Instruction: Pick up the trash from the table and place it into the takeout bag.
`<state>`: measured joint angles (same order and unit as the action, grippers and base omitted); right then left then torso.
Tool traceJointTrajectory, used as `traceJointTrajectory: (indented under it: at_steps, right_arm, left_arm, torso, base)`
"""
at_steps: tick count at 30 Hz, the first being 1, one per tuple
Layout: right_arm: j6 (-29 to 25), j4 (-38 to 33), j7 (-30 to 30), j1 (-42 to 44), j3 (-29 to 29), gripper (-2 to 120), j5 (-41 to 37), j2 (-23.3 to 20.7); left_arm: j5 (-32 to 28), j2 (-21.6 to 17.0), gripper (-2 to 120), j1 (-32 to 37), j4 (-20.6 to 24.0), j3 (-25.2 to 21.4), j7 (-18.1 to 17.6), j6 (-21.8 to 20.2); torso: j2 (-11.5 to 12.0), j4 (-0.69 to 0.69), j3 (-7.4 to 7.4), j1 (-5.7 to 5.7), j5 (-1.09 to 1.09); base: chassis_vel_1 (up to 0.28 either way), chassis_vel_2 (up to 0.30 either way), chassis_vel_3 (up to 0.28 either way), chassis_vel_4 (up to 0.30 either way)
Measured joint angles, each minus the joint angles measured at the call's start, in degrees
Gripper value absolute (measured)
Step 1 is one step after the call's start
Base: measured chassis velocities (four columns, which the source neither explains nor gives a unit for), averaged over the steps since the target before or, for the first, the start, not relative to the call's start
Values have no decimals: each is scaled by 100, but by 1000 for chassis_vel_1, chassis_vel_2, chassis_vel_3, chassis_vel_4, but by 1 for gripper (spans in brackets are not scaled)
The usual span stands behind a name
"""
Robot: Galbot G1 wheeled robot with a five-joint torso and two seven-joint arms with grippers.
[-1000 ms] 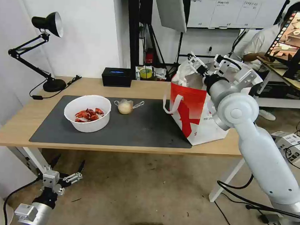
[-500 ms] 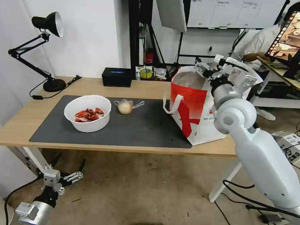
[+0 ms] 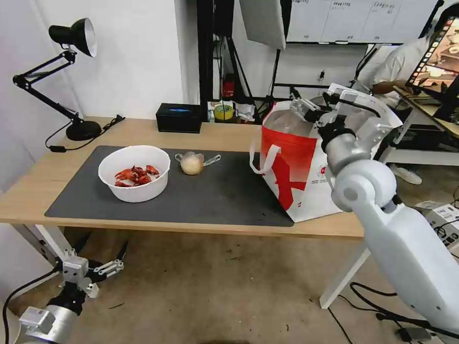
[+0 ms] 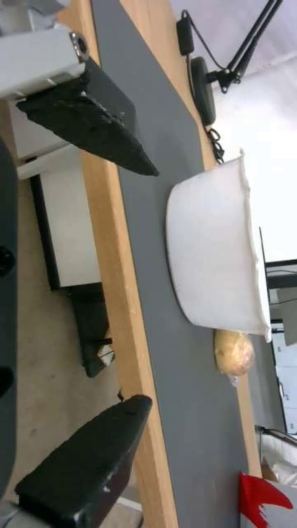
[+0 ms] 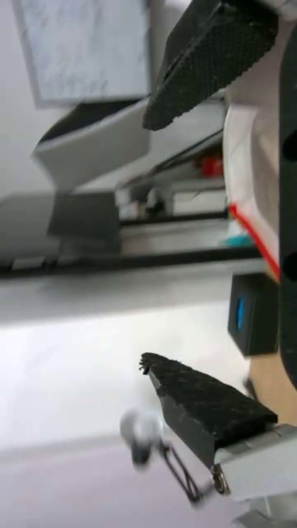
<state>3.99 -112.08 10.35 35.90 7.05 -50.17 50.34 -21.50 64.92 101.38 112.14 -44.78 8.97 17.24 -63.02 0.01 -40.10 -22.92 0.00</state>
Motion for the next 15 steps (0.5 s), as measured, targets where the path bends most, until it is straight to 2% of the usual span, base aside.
traceJointTrajectory:
  at_steps: [5, 8, 13, 15]
  right_arm:
    - [-560, -374, -808, 889, 259, 100, 430, -398]
    - [-800, -582, -1056, 1284, 363, 100, 617, -542]
    - [-1010, -737, -1189, 1711, 448, 100, 1055, -560]
    - [-1095, -890, -1198, 2263, 638, 100, 1221, -508]
  left_arm:
    - [-36, -5, 100, 1, 2, -71, 3, 43]
    - [-43, 59, 100, 87, 28, -212, 12, 125]
    - [-29, 180, 100, 226, 83, -394, 21, 212]
    - [5, 201, 100, 236, 84, -435, 30, 245]
  torso:
    - [0, -2, 0, 0, 2]
    - [0, -3, 0, 0, -1]
    - [0, 4, 0, 0, 0]
    - [-1, 2, 0, 0, -1]
  base:
    - [0, 0, 0, 0]
    - [0, 0, 0, 0]
    - [0, 0, 0, 0]
    - [0, 0, 0, 0]
